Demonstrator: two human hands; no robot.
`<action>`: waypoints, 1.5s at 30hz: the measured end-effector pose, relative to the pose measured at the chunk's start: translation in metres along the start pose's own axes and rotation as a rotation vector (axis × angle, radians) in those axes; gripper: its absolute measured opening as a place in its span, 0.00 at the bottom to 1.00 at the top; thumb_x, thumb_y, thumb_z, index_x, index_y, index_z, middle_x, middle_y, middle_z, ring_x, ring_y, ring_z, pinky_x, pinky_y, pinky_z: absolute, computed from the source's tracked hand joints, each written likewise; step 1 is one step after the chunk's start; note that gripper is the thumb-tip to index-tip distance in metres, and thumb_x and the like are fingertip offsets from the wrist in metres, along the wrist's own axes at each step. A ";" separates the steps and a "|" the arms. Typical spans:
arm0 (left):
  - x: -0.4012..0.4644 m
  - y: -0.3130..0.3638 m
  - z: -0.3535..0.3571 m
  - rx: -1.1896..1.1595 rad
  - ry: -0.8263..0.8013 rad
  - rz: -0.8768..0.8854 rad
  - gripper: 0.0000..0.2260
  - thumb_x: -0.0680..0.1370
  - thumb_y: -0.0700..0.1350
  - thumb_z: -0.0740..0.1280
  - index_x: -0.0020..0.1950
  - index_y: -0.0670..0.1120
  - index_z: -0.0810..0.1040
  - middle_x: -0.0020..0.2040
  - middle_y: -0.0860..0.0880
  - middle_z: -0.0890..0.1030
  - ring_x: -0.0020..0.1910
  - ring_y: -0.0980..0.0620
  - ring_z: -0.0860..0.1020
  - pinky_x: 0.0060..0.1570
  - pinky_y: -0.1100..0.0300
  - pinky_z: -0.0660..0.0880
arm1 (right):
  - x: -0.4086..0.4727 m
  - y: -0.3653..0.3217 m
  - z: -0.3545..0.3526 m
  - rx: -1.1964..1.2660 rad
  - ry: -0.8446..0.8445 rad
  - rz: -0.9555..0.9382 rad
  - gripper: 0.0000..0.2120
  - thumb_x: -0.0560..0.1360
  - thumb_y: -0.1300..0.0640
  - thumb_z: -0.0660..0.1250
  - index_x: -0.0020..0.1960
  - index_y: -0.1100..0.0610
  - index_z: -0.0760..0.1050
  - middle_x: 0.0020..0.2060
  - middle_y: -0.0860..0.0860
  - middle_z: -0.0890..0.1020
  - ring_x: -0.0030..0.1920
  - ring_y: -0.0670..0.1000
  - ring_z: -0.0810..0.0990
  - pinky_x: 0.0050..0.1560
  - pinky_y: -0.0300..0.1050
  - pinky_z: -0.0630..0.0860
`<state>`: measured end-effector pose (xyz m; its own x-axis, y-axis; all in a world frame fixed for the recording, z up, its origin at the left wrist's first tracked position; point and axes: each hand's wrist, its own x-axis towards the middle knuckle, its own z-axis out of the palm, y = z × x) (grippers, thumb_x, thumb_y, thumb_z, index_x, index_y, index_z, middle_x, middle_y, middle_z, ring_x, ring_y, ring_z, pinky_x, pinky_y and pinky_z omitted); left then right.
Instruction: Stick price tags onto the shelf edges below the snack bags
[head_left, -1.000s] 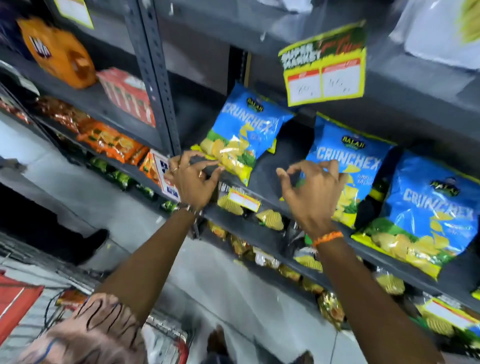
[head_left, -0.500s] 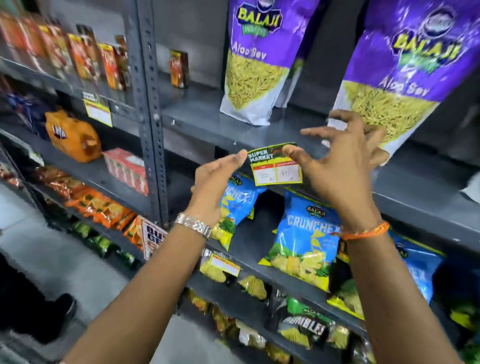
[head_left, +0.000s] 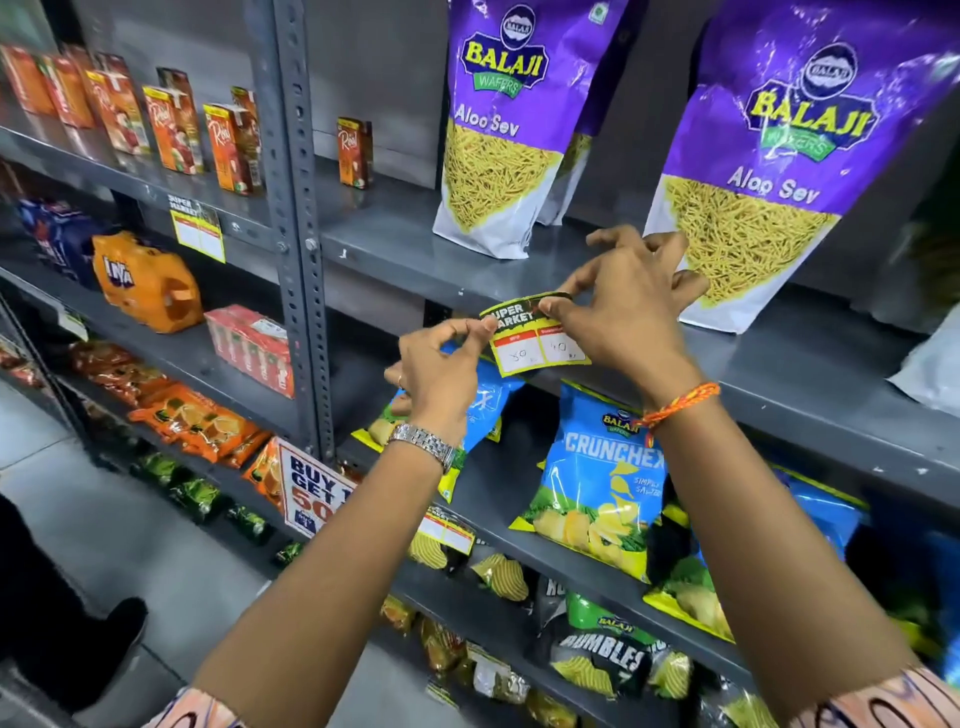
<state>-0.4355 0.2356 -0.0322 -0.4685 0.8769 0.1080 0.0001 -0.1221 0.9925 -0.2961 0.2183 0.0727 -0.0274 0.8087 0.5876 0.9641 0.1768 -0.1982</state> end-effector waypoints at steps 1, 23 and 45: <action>0.002 0.002 -0.002 0.079 0.036 0.062 0.09 0.70 0.63 0.74 0.34 0.62 0.82 0.55 0.52 0.77 0.64 0.45 0.66 0.61 0.46 0.68 | -0.003 0.000 0.001 -0.013 0.018 0.005 0.08 0.68 0.44 0.76 0.39 0.48 0.84 0.65 0.45 0.73 0.64 0.57 0.62 0.50 0.52 0.52; 0.029 0.044 -0.028 0.806 0.063 0.496 0.14 0.67 0.70 0.71 0.44 0.62 0.85 0.59 0.54 0.68 0.65 0.43 0.64 0.54 0.49 0.56 | -0.028 0.012 0.016 -0.186 0.293 0.239 0.24 0.51 0.30 0.77 0.38 0.45 0.82 0.64 0.47 0.72 0.66 0.58 0.62 0.56 0.58 0.56; 0.023 0.041 -0.020 0.666 0.194 0.629 0.11 0.77 0.57 0.64 0.57 0.57 0.77 0.67 0.51 0.69 0.67 0.41 0.64 0.59 0.47 0.60 | -0.020 0.018 0.003 -0.069 0.051 0.084 0.19 0.61 0.35 0.78 0.45 0.44 0.84 0.62 0.47 0.73 0.64 0.58 0.62 0.55 0.57 0.58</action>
<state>-0.4636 0.2412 0.0096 -0.3500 0.6398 0.6842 0.7814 -0.2035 0.5900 -0.2790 0.2072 0.0555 0.0657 0.7891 0.6108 0.9784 0.0692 -0.1948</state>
